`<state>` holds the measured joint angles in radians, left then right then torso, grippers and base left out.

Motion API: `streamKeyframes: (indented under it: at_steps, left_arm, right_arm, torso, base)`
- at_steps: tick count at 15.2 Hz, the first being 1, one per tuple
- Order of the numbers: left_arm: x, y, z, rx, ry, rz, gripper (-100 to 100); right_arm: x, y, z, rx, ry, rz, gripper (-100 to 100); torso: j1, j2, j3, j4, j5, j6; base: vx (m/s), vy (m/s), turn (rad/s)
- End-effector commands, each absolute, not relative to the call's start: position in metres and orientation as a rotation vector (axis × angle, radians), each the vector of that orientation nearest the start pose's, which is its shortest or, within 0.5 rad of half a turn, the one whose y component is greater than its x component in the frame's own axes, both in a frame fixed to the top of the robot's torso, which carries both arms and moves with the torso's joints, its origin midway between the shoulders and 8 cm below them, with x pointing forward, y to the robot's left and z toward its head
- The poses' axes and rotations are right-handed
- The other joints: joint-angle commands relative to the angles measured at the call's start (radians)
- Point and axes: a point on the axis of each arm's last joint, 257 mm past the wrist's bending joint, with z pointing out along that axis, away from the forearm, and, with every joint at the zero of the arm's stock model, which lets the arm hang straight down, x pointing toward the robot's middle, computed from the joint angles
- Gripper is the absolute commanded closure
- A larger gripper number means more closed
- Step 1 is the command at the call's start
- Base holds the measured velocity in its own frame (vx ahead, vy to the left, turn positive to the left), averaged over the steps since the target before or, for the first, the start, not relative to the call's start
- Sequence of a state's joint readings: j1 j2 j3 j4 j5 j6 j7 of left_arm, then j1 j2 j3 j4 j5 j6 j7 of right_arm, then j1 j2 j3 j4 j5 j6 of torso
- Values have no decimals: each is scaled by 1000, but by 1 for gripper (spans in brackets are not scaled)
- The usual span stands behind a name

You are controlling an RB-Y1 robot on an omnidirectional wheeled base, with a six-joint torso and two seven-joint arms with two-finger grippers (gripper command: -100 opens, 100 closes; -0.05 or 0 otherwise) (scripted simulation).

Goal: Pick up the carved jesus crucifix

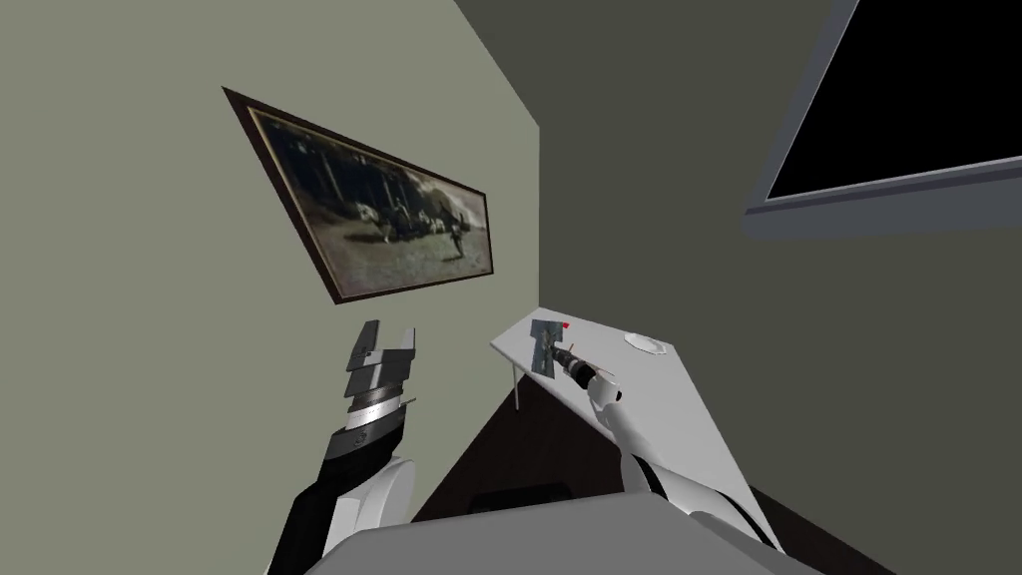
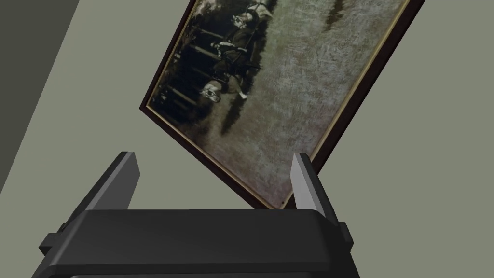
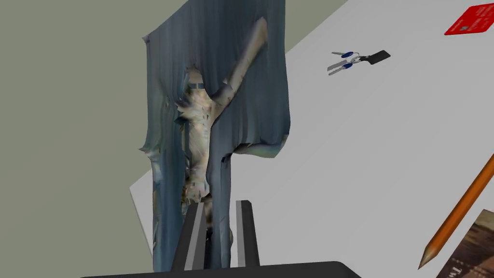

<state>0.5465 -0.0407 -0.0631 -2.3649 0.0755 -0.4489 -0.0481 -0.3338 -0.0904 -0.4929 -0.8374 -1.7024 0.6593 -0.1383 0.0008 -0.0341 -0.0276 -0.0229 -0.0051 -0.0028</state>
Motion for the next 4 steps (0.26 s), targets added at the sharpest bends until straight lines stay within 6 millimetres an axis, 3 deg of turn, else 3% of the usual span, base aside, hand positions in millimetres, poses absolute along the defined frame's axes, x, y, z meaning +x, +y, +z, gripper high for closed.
streamKeyframes:
  at_steps: [1, 4]
  left_arm:
    - [333, 276, 38, -730, 549, -1349, 0]
    - [333, 276, 38, -730, 549, -1349, 0]
  right_arm:
    - [564, -246, -344, -2052, 198, -1585, 100]
    - [564, -247, -345, -2064, 188, -1592, 100]
  torso:
    - [0, 0, 0, 0, 0, 0]
    - [-7, 1, 0, 0, -2, -3]
  base:
    - [27, 93, -177]
    - [8, 13, 43]
